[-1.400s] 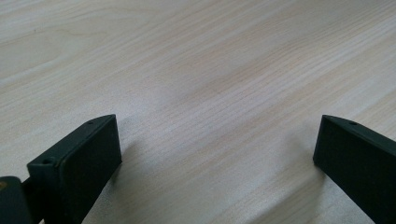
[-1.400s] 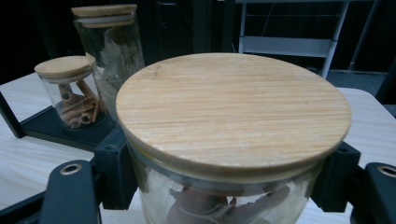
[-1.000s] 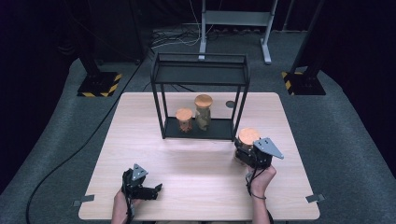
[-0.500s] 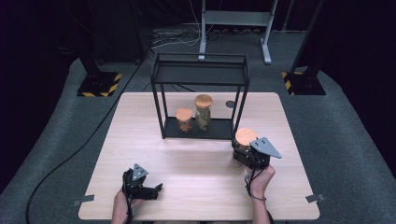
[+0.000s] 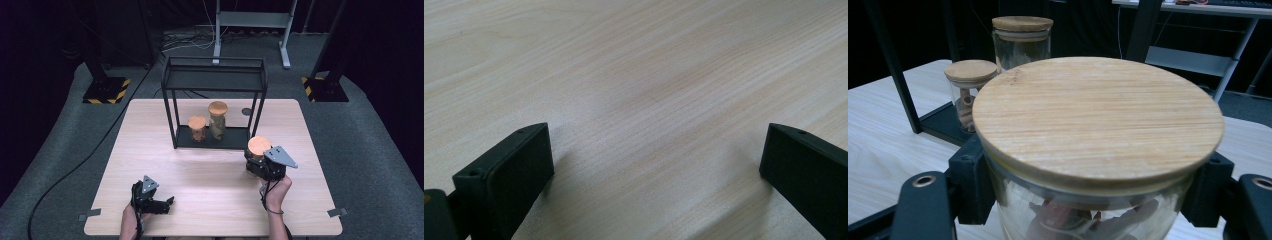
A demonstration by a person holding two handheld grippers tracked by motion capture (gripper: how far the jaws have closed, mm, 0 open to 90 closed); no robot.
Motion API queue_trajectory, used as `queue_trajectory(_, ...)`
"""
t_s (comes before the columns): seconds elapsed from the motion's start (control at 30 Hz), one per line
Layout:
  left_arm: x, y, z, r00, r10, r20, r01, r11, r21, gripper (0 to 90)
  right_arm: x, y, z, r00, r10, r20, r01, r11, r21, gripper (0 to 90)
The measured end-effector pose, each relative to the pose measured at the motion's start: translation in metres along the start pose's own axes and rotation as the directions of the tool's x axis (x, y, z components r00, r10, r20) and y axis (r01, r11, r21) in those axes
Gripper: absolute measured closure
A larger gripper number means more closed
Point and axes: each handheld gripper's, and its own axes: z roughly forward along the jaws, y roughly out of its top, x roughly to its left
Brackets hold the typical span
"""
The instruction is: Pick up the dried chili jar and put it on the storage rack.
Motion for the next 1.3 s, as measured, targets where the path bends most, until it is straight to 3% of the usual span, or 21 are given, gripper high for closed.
queue_trajectory(1.3,0.000,0.000,0.000,1.0000,0.002,0.002,-0.002,1.0000,-0.001,0.0,0.019,0.013,0.016,0.9987,-0.015,-0.049,0.015,1.000,0.009,24.8)
